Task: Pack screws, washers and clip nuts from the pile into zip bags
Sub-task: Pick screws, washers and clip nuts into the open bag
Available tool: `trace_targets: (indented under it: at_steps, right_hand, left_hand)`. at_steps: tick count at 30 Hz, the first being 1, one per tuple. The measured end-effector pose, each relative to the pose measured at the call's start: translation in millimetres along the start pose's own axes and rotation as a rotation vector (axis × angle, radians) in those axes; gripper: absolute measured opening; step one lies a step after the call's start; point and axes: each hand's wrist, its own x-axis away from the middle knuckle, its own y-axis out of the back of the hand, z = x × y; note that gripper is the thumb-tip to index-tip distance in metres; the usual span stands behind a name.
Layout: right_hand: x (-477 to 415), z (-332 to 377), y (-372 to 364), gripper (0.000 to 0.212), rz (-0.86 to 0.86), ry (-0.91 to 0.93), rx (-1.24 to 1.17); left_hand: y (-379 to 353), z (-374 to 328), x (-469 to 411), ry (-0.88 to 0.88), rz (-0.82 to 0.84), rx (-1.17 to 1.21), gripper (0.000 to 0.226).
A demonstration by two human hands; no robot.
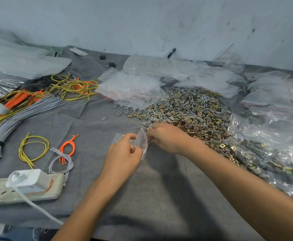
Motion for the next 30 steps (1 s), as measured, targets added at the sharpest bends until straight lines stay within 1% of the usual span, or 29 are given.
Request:
trace_targets:
  at_steps: [3, 5, 7, 9, 11, 12, 15, 17, 23, 24, 27, 28, 30]
  right_hand:
    - [0.4, 0.6, -1.2, 0.017, 0.024, 0.012, 0.120]
    - [4.9, 3.2, -1.2, 0.016, 0.019, 0.008, 0.146]
    - [12.3, 3.6, 8.2, 0.010, -0.031, -0.075, -0.024]
    - [19.0, -3.9, 22.5, 0.013, -0.088, -0.210, -0.197]
    - [22.8, -11.0, 35.0, 0.009, -0.135, -0.307, -0.254]
    - [22.7, -12.2, 37.4, 0.009, -0.137, -0.325, -0.243]
    - [14.1, -6.7, 31.9, 0.017, -0.071, -0.378, -0.157]
    - [6.7, -4.4, 22.1, 0.017, -0.046, -0.393, -0.111]
    - [-8.0, 1.9, 3.9, 0.033, -0.076, -0.372, 0.036]
    - [-9.5, 3.5, 3.4, 0.030, -0.074, -0.375, 0.053]
    - [-13.1, 6.6, 6.3, 0.011, -0.026, -0.370, 0.124]
    - [-13.7, 7.1, 7.5, 0.010, -0.005, -0.362, 0.152]
    - [-13.7, 9.5, 10.1, 0.014, 0.041, -0.346, 0.203]
  left_hand:
    - [-0.2, 0.1, 0.3, -0.003, 0.005, -0.004, 0.031]
    - [-0.2, -0.3, 1.0, -0.002, 0.009, -0.009, 0.031]
    - [0.2, -0.3, 0.9, -0.003, 0.007, -0.005, 0.032]
    - [0.3, -0.5, 0.9, -0.007, 0.003, -0.005, 0.032]
    - [0.1, -1.8, 1.6, -0.005, 0.005, -0.009, 0.034]
    - [0.0, -2.7, 1.9, -0.001, 0.007, -0.010, 0.035]
    - [-1.2, -4.4, 2.1, -0.002, 0.005, -0.007, 0.039]
    - [-1.6, -4.9, 2.8, -0.009, 0.003, -0.006, 0.040]
    - [-1.7, -2.3, 1.7, -0.018, -0.002, 0.012, 0.039]
    - [-1.7, -2.2, 1.2, -0.019, -0.002, 0.015, 0.039]
    - [-2.7, -2.7, 1.1, -0.032, -0.007, 0.025, 0.039]
    - [-3.0, -2.8, 1.0, -0.039, -0.009, 0.026, 0.039]
    - [-3.6, -2.7, 0.6, -0.052, -0.010, 0.020, 0.040]
